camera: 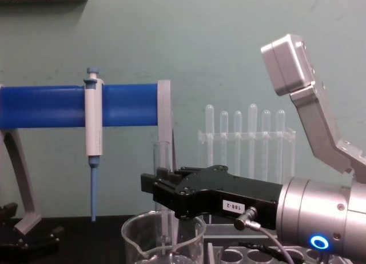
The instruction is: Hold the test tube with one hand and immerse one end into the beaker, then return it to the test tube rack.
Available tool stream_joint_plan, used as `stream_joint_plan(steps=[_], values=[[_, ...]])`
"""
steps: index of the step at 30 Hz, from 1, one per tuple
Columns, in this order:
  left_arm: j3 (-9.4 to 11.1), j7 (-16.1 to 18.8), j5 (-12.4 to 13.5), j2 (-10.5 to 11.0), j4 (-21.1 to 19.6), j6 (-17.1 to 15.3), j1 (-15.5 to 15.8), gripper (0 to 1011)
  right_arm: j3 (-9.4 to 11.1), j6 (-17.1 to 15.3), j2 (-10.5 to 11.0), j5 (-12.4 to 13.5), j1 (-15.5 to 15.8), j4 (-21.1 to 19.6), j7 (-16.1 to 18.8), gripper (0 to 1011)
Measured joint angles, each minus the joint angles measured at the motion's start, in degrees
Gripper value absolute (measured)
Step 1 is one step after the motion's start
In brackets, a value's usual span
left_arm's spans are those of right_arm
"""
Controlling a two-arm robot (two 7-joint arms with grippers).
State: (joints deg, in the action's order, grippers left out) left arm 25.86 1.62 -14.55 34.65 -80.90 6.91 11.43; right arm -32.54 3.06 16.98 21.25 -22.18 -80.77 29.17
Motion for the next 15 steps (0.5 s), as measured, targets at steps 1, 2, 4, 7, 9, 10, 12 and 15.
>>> stream_joint_plan(steps=[1,2,4,7,9,10,12,15], values=[[0.0,0.0,0.0,0.0,0.0,0.0,0.0,1000,0.0,0.0,0.0,0.0,0.0,0.0,0.0,224],[0.0,0.0,0.0,0.0,0.0,0.0,0.0,1000,0.0,0.0,0.0,0.0,0.0,0.0,0.0,224],[0.0,0.0,0.0,0.0,0.0,0.0,0.0,1000,0.0,0.0,0.0,0.0,0.0,0.0,0.0,224],[0.0,0.0,0.0,0.0,0.0,0.0,0.0,1000,0.0,0.0,0.0,0.0,0.0,0.0,0.0,224],[0.0,0.0,0.0,0.0,0.0,0.0,0.0,1000,0.2,0.0,0.0,0.0,0.1,-0.1,0.0,225],[0.0,0.0,0.0,0.0,0.0,0.0,0.0,1000,0.3,0.0,0.0,-0.1,0.2,-0.4,0.0,225],[0.0,0.0,0.0,0.0,0.0,0.0,0.0,1000,0.5,-0.1,0.1,-0.1,0.3,-1.0,0.0,225],[0.0,0.0,0.0,0.0,0.0,0.0,0.0,1000,1.0,-0.3,0.6,-0.3,0.6,-2.5,-0.2,224]])
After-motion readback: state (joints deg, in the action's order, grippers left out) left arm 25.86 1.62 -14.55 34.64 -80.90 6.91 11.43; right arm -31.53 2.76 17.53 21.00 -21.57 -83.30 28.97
